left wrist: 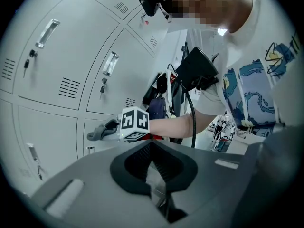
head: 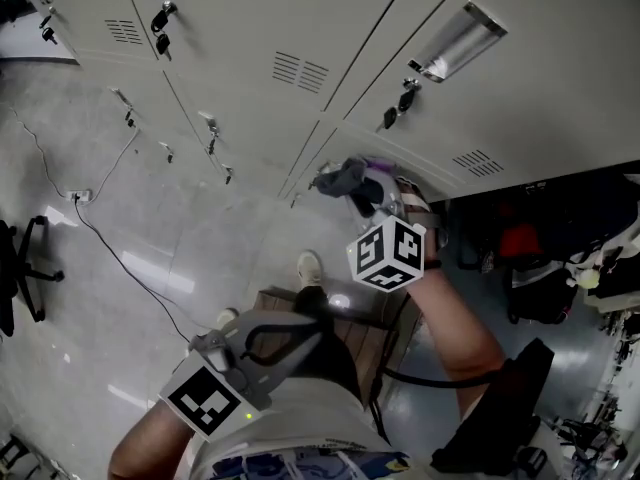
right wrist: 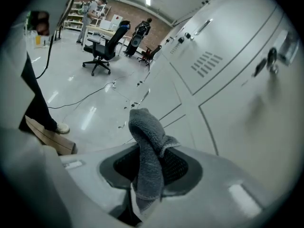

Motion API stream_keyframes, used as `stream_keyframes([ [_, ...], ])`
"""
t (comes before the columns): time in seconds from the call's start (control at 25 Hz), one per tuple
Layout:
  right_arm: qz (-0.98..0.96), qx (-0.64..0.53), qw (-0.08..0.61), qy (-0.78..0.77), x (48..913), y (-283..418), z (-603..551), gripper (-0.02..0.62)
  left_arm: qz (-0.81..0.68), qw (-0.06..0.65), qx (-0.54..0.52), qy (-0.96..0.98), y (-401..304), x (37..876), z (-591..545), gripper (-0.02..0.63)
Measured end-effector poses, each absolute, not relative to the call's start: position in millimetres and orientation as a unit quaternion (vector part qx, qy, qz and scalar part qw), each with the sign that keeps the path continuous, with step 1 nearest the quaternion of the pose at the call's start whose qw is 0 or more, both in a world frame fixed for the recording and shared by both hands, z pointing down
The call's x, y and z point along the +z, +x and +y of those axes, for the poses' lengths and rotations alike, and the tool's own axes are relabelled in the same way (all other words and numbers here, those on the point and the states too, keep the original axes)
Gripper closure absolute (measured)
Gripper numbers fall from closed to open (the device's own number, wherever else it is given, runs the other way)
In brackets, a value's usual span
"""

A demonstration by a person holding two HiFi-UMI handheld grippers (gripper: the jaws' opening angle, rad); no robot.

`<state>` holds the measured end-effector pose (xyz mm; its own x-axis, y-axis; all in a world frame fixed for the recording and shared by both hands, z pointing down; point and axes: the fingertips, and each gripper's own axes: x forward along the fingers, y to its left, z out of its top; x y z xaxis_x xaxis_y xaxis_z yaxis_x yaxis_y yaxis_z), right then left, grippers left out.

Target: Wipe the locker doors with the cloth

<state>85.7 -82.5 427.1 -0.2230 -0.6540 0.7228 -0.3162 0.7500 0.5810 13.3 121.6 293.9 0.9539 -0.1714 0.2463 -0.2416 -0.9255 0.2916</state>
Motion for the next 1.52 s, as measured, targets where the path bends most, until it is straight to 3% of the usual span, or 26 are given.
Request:
stream_keyframes([
  [0.28,-0.769,-0.182,0.509,0.342,383.5,69.6,-105.5,0.482,-0.111,0.158,0.103,0.976,12.5,287.9,127.7,0.604],
  [0.92,-0.768,-0.109,0.568,0.276,531.9,66.8,-122.7,0.482,-0.155,0.187,0.108,0.964,1.6,303.4,112.3,0.604],
  [1.52,-0.758,-0.089,0.591,0.262,606.5,59.6,-124.2,0.482,-0.167,0.200,0.112,0.959,-7.3,317.0,102.3,0.604],
])
